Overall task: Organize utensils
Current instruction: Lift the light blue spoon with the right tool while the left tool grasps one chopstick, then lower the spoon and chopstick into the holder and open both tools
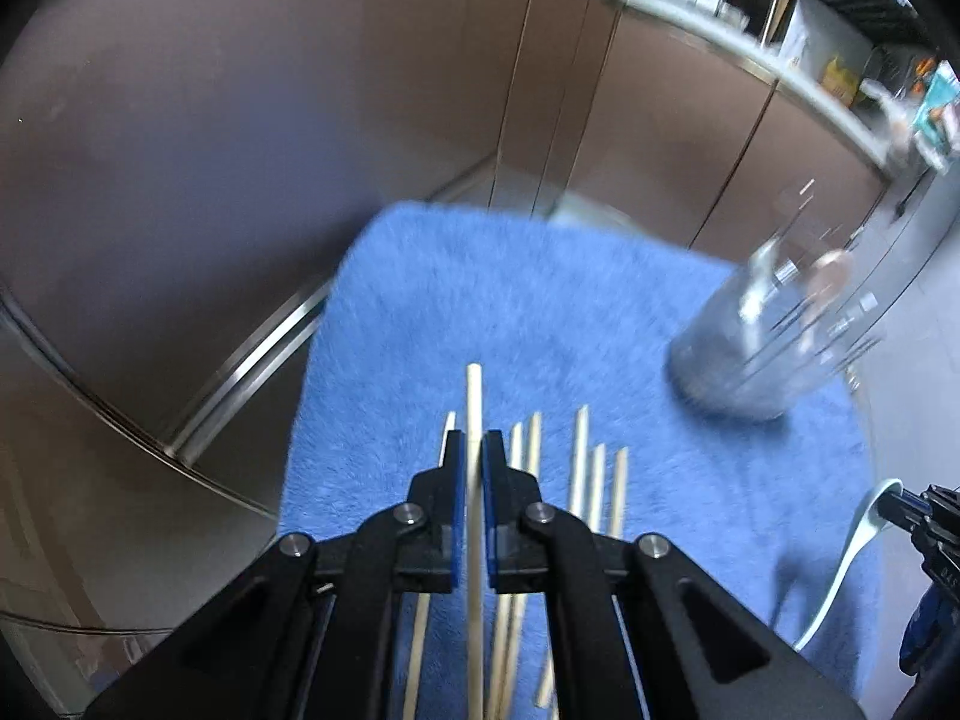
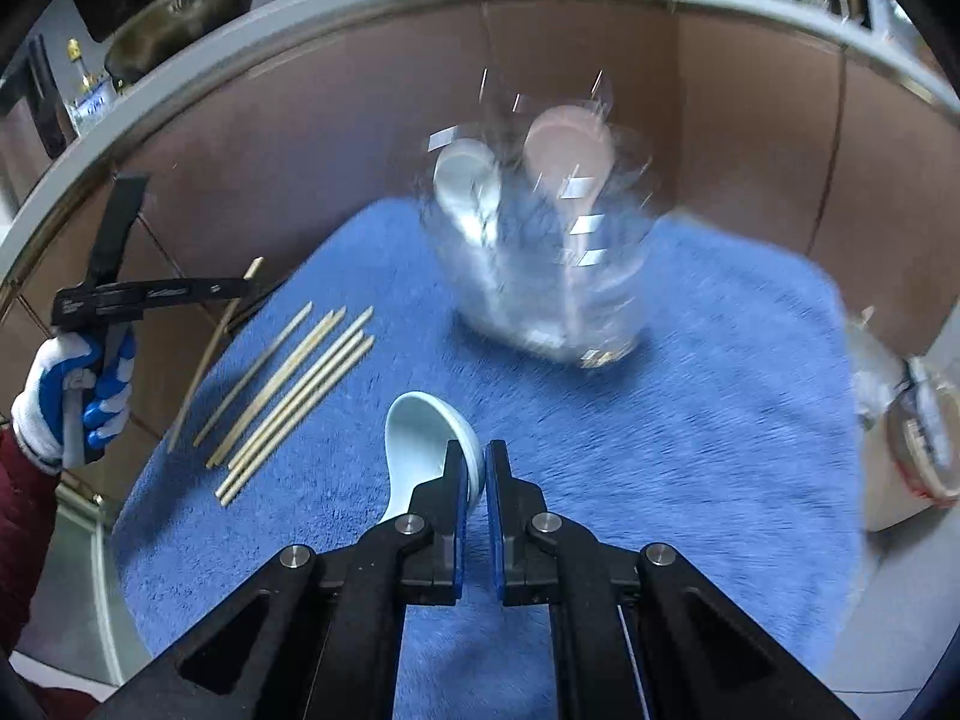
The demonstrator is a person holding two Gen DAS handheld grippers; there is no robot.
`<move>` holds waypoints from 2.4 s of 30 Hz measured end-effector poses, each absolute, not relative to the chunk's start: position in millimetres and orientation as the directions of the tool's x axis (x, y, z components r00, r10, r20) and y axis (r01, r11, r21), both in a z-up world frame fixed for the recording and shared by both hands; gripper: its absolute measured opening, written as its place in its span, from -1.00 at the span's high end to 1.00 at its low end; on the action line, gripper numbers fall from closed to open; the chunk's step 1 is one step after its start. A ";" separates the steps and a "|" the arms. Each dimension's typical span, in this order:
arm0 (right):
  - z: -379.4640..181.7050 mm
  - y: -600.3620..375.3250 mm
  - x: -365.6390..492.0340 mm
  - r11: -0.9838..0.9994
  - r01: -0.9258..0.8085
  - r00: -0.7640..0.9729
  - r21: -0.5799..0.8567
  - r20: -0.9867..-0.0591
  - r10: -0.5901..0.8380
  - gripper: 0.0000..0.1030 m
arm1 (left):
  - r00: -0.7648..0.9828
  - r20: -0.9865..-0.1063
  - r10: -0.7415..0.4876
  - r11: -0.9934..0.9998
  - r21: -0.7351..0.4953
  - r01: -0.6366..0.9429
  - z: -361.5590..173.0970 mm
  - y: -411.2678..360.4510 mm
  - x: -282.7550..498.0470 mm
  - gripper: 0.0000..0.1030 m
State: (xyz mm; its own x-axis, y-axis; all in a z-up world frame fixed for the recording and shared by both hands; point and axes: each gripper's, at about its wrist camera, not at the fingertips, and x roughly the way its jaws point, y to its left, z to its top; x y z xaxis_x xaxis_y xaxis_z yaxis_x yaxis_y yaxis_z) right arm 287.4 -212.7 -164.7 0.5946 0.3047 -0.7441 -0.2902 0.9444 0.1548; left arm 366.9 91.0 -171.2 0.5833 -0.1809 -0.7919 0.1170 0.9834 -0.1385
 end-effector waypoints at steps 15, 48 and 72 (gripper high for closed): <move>-28.8 -218.8 282.4 0.992 -0.054 0.936 -0.114 -0.352 0.011 0.88 | 0.854 -0.353 -0.382 0.902 -0.342 0.262 -3.3 18.8 339.9 0.92; -146.7 -200.5 368.7 0.952 -0.004 0.933 -0.307 -0.343 -0.107 0.55 | 0.975 -0.111 -0.192 0.947 -0.283 0.154 -114.8 -85.5 391.1 0.47; -71.4 -216.8 280.9 0.998 -0.027 0.912 -0.057 -0.411 0.001 0.29 | 0.985 -0.164 -0.048 0.987 -0.162 0.021 -19.9 34.2 219.4 0.31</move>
